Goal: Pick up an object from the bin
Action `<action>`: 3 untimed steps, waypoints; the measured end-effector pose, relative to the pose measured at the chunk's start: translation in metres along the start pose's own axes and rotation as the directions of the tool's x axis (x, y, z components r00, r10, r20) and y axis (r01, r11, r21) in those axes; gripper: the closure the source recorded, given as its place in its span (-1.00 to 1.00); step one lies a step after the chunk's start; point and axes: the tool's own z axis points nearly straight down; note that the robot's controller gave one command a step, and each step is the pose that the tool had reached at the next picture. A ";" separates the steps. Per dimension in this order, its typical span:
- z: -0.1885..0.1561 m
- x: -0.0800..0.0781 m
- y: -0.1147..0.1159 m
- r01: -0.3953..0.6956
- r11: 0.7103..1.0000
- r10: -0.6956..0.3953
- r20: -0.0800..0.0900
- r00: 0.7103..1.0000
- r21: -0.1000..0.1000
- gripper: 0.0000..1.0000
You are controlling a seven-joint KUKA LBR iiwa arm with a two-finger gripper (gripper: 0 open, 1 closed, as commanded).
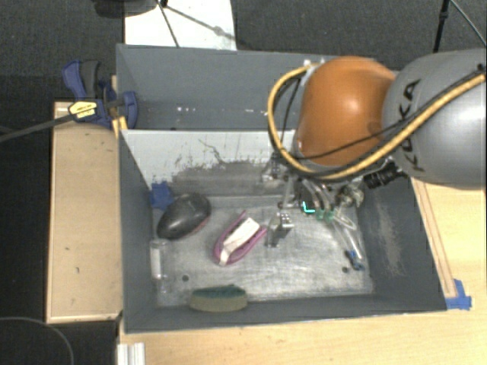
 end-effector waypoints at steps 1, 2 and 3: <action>0.150 -0.031 0.024 0.183 0.983 -0.183 0.008 0.983 0.001 -1.00; 0.147 -0.034 0.026 0.177 0.984 -0.177 0.019 0.984 -0.001 1.00; 0.003 -0.040 0.044 0.712 0.702 -0.712 0.008 0.702 0.006 1.00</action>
Offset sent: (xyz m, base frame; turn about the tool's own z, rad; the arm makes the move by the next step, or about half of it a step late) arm 0.0286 0.0245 -0.1520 -0.1836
